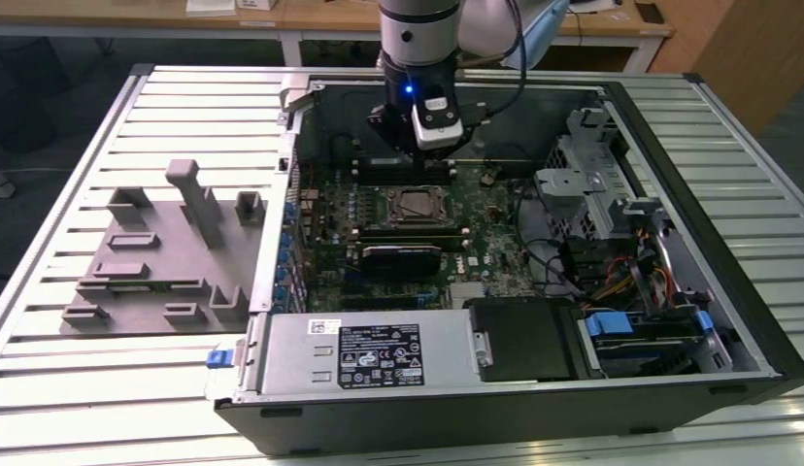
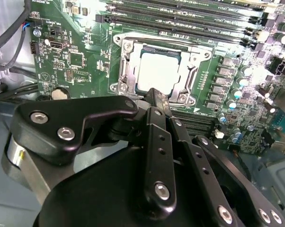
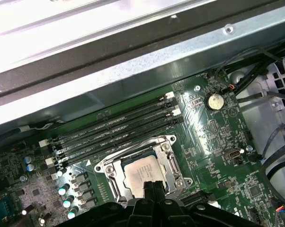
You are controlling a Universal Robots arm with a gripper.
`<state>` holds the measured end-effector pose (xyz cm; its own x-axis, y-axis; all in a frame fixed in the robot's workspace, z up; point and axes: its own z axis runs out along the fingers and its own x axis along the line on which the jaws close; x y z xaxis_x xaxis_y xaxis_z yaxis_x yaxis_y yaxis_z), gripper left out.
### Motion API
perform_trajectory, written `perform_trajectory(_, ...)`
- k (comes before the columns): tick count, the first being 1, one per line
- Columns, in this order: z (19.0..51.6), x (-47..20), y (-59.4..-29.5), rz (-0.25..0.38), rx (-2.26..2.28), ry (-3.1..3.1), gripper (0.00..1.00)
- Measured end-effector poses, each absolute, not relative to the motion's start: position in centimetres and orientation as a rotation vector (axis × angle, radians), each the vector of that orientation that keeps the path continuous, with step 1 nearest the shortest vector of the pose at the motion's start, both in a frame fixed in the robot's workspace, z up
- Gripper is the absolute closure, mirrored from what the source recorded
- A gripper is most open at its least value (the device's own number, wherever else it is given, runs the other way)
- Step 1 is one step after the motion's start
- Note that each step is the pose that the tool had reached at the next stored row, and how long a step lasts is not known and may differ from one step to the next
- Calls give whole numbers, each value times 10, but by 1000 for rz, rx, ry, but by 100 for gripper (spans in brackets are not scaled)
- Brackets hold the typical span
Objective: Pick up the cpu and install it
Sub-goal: 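Install the second cpu locking lever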
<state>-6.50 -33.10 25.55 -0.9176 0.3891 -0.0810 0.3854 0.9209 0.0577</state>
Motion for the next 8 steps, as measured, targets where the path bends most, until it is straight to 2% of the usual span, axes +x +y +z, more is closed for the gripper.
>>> perform_trajectory(8,255,-65,-340,62,604,2990,89)
